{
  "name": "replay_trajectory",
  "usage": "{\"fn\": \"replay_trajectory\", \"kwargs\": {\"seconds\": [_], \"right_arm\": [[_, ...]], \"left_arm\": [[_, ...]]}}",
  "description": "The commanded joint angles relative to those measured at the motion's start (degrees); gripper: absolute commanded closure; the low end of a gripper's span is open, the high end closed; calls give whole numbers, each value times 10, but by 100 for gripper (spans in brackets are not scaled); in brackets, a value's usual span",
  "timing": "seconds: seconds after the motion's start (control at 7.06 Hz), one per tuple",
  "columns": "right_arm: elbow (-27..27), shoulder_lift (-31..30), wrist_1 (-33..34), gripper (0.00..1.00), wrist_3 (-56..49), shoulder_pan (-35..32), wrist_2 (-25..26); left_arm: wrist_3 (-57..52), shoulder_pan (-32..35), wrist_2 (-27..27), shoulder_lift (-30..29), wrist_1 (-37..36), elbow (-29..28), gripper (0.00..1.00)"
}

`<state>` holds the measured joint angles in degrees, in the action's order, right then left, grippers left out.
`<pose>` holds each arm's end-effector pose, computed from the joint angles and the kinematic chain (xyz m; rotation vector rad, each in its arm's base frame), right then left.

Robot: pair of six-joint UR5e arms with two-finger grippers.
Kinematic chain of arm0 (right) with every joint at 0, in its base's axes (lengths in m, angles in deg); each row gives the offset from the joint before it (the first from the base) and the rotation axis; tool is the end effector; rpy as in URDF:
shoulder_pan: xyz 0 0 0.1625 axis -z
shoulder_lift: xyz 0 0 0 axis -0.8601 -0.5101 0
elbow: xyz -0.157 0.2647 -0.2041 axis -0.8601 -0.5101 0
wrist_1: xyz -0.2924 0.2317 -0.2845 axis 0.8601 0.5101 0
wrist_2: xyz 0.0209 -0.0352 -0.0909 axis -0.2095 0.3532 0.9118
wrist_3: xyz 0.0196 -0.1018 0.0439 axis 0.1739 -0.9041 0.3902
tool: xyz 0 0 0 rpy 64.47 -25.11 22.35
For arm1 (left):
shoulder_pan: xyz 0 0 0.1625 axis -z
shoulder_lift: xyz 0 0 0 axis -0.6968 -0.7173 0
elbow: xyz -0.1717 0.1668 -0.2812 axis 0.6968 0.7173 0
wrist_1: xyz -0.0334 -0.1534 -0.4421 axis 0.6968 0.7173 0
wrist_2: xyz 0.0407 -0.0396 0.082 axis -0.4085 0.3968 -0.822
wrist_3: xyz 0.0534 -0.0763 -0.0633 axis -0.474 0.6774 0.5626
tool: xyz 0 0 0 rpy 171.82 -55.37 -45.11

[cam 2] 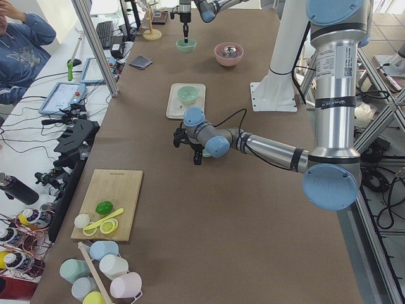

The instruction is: Stack green bowls together

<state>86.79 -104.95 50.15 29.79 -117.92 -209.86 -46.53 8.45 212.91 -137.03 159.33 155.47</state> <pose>-0.3021 -0.5900 0.3315 0.0616 -1.0852 -0.0556 0.2900 -0.4754 0.4468 0.0105 0.9303 0.1432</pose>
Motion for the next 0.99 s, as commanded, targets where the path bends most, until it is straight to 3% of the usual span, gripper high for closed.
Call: {"fn": "replay_trajectory", "kwargs": {"seconds": [0.0, 0.28, 0.43, 0.57, 0.85], "right_arm": [[-5, 72, 18, 100, 85, 40, 6], [-6, 132, 81, 100, 95, 65, 35], [-9, 143, 84, 100, 95, 82, 54], [-14, 158, 85, 100, 103, 100, 70], [-27, 188, 83, 100, 149, 147, 112]], "left_arm": [[28, -41, -26, -18, 0, -7, 27], [28, -45, -28, -30, 0, -21, 36], [28, -45, -28, -36, 0, -26, 45], [29, -45, -28, -36, 0, -25, 73], [29, -45, -24, -36, 0, -24, 100]]}}
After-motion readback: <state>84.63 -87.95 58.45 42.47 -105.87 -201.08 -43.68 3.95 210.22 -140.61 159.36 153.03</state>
